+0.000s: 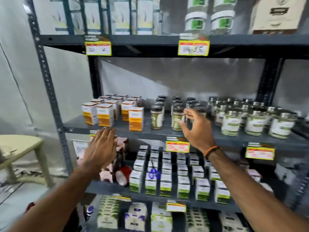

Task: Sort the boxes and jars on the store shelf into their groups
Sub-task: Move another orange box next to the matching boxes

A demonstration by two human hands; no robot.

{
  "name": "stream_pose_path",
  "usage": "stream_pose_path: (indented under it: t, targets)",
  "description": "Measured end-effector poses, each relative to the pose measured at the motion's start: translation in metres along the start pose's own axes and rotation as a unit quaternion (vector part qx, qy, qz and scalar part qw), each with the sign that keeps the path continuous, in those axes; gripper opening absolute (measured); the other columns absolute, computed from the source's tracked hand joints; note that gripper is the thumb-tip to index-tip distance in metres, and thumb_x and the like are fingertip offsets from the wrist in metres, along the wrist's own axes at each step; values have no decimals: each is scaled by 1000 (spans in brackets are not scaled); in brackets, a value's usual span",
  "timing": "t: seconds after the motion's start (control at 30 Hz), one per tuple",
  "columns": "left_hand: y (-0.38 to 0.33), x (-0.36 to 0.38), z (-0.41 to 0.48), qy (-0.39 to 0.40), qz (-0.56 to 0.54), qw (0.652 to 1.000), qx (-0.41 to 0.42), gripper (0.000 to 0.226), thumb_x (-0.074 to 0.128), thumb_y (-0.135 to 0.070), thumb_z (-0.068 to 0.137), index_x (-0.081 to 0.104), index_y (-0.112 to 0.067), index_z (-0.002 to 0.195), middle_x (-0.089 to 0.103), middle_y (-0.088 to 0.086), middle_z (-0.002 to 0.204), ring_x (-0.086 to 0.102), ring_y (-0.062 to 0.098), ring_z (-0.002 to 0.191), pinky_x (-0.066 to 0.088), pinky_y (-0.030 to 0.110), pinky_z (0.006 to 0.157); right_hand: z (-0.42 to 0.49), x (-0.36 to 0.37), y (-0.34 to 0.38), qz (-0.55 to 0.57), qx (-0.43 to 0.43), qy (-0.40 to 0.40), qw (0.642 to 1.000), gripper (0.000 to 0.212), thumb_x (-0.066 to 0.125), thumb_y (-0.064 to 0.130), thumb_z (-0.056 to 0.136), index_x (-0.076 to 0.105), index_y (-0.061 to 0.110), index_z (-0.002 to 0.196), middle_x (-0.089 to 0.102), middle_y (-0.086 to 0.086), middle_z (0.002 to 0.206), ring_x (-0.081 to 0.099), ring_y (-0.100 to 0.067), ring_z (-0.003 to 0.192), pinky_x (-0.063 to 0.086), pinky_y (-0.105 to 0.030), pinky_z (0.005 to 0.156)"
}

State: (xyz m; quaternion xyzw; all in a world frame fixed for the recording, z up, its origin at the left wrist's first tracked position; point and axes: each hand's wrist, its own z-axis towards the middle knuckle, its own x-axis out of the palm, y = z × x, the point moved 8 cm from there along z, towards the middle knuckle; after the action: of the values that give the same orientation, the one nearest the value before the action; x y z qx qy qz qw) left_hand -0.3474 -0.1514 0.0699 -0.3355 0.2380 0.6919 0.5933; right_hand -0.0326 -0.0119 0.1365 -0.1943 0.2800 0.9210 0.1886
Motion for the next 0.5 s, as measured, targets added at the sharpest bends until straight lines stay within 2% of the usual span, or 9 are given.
stream_pose_path:
  t: [0.17,0.3,0.43,0.5]
  targets:
    - [131,-14,23,2,15,999,-34,48,45,-28,90,51,-3,131,59,19,127,51,40,118,45,53,98,29,96,73,-25,8,-11,1000,55,74,31,90,57,13,140,64,-6,137,59,-22,125,39,-27,108]
    - [191,3,40,52,-8,998,-40,49,43,-28,89,52,-1,129,60,20,126,55,41,117,52,52,89,41,145,91,-65,46,-10,997,62,75,29,90,52,10,144,54,-9,148,47,-24,137,22,-19,111]
    - [212,29,49,94,-13,995,-20,47,55,-27,90,50,-1,129,58,21,128,56,43,117,51,53,88,50,177,96,-103,74,9,992,69,74,30,91,45,10,150,40,-10,160,40,-26,145,20,-22,113]
    - [217,41,51,106,-7,994,1,52,61,-28,88,50,3,129,58,25,128,57,46,116,51,55,91,52,187,94,-131,88,30,987,74,72,35,92,40,13,154,29,-6,165,38,-26,146,26,-28,114]
